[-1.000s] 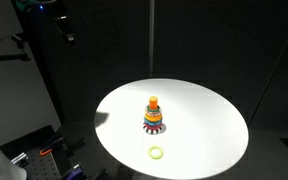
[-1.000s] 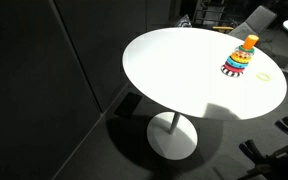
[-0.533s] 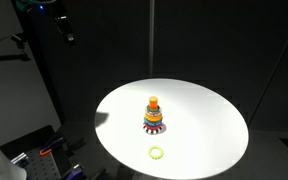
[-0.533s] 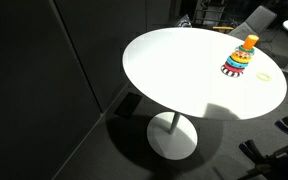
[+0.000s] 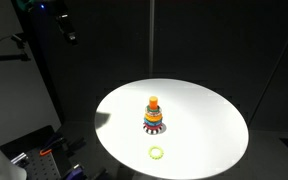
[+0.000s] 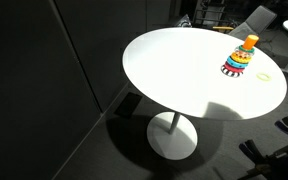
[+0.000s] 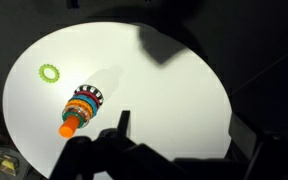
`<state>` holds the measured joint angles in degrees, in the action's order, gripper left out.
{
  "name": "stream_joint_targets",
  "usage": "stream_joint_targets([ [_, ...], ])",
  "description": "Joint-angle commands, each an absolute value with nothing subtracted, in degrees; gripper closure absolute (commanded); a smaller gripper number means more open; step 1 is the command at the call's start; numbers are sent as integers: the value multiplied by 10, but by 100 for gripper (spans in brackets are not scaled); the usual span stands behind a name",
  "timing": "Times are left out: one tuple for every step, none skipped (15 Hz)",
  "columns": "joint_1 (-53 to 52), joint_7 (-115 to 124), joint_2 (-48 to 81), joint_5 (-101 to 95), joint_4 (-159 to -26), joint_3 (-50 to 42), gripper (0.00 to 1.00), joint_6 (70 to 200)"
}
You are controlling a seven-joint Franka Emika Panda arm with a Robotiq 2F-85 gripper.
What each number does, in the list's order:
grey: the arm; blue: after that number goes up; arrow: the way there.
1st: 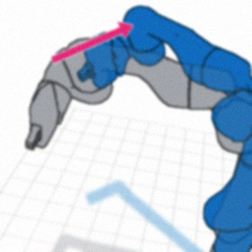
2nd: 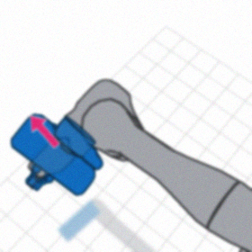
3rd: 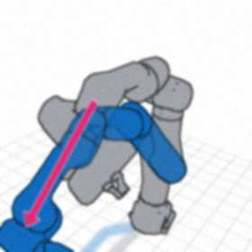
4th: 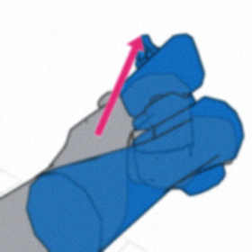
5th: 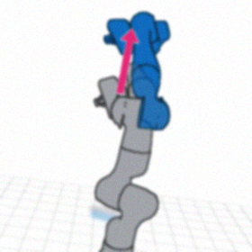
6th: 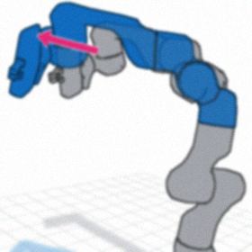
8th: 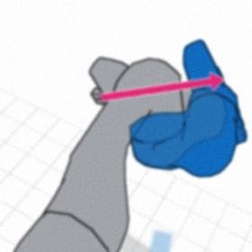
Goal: Put the yellow ring on the orange stand
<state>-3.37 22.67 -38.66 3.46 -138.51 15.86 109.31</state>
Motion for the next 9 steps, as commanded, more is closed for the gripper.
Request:
stream_joint_targets([
  [-20,233,-388,7,-1375,151,0,1096],
  [-16,235,-388,-3,-1376,151,0,1098],
  [-11,236,-387,-11,-1378,149,0,1100],
  [-6,237,-388,-21,-1380,148,0,1104],
  [-2,236,-387,-29,-1383,145,0,1108],
  [3,237,-386,-36,-1385,143,0,1116],
  [8,235,-384,-42,-1390,138,0,1129],
  [11,232,-382,-41,-1392,131,0,1141],
  [15,232,-380,-43,-1396,127,0,1153],
])
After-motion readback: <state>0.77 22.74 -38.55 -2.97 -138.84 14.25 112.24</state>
